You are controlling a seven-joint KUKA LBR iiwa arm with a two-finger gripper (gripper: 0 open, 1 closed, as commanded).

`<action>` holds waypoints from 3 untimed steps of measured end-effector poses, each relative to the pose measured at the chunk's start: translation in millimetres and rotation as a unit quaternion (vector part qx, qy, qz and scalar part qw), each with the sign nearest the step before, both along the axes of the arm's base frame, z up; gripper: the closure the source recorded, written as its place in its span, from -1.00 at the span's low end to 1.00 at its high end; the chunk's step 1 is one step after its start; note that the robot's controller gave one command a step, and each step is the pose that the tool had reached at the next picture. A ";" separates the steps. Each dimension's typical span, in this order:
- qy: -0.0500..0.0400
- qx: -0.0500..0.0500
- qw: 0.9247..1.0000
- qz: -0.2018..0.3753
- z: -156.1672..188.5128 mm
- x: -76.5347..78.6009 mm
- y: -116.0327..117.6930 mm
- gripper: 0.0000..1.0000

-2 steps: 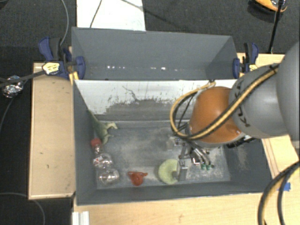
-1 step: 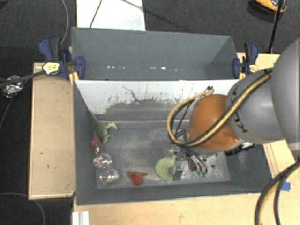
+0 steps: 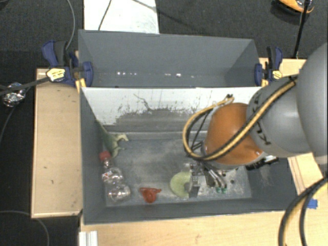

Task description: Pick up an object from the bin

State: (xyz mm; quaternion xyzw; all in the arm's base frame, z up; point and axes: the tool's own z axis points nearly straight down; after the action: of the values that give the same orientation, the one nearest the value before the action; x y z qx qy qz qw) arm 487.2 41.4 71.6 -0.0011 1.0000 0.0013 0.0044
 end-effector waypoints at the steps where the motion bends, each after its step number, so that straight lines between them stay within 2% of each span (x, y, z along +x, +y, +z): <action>1: 0.000 0.002 1.000 0.019 0.2 0.8 -6.1 1.00; 2: -0.002 0.001 0.999 0.048 4.1 -2.1 -31.7 1.00; 3: -0.002 0.002 0.996 0.084 2.3 -3.1 -44.2 1.00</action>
Offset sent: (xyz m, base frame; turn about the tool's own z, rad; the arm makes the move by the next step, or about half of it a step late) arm -0.0054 -0.0376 0.0033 -0.1007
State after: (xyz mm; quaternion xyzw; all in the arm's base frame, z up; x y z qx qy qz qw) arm 484.1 -2.8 73.9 -0.0851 0.9963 0.0041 0.0060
